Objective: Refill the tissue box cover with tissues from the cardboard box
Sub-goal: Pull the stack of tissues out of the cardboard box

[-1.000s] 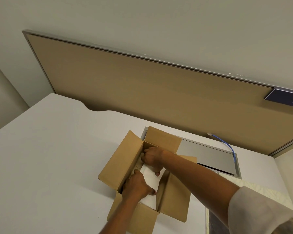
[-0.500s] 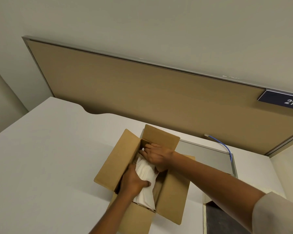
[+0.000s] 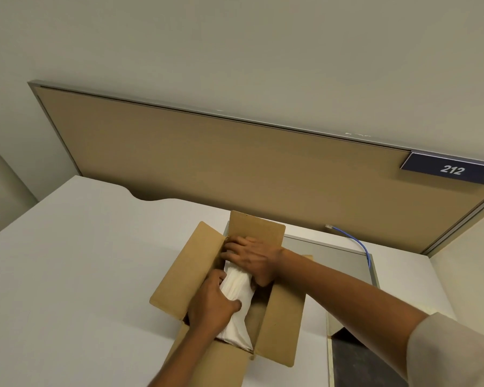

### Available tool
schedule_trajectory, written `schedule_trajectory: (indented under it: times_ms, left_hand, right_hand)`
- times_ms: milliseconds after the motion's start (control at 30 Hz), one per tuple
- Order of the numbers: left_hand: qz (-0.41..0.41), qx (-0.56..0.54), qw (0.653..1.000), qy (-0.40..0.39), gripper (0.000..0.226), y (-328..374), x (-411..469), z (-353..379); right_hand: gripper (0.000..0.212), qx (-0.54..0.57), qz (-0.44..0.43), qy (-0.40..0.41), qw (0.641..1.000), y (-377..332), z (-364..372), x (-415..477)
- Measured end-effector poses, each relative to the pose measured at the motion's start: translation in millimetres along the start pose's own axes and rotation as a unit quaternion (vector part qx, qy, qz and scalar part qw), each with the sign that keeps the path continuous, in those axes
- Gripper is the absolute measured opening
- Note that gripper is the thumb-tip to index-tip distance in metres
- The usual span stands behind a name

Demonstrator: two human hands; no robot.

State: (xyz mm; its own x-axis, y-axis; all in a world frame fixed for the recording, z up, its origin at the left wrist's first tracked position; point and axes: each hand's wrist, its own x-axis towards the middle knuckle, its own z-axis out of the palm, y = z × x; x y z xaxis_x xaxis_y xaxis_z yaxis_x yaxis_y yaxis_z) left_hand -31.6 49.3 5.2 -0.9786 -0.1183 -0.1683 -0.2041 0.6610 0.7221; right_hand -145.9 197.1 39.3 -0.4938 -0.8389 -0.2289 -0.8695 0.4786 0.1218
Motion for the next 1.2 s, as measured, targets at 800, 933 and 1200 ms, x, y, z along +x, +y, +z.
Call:
schedule_trajectory:
  times_ms: [800, 933, 1200]
  left_hand:
    - [-0.091, 0.005, 0.996, -0.020, 0.062, 13.5, -2.6, -3.2]
    - [-0.082, 0.026, 0.996, -0.001, 0.060, 13.8, -6.1, -3.4]
    - [-0.048, 0.067, 0.997, 0.006, 0.070, 25.0, -8.9, -4.7]
  right_hand:
    - [0.048, -0.035, 0.027, -0.073, 0.996, -17.4, -39.0, -2.8]
    - [0.051, -0.039, 0.025, -0.056, 0.997, -20.8, -38.0, -2.7]
    - [0.057, -0.081, 0.023, -0.055, 0.995, -11.3, -49.6, -10.7]
